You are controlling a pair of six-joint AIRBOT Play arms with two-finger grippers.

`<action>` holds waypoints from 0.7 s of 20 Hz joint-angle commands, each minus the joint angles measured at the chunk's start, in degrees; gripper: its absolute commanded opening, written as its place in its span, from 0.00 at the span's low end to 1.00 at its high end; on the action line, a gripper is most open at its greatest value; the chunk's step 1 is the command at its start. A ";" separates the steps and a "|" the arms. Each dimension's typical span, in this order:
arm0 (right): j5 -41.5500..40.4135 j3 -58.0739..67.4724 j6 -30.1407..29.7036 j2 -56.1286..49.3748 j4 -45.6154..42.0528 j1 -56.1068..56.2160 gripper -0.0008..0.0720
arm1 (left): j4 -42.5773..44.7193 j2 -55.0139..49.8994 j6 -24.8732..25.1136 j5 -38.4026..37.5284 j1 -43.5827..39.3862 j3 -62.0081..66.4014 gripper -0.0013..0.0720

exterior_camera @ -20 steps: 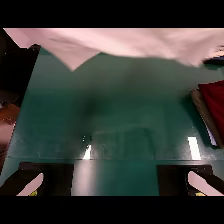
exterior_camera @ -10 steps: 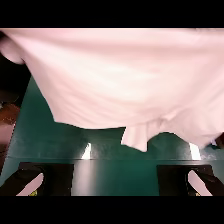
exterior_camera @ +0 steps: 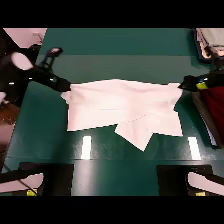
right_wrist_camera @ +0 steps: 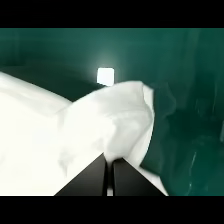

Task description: Fold the shirts.

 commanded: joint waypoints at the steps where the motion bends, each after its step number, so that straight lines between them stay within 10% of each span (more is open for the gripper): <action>1: -9.62 0.52 0.11 -8.76 2.23 0.44 0.03 | 0.00 -7.58 -2.62 12.79 0.04 0.31 0.05; 2: -9.40 2.45 0.11 -10.62 2.21 0.44 0.03 | 0.07 -7.67 -3.76 14.47 0.07 1.05 0.22; 4: -9.11 6.67 0.22 -13.29 2.23 0.44 0.14 | 0.63 -7.65 -3.85 13.79 0.07 3.67 0.92; 6: -7.21 11.43 0.20 -14.27 2.14 -0.28 0.64 | 4.61 -7.58 -3.87 7.30 0.48 8.63 0.93; 14: 7.02 15.89 -3.21 -4.13 2.05 -7.43 0.63 | -6.36 5.55 -1.77 -12.66 16.13 0.48 0.75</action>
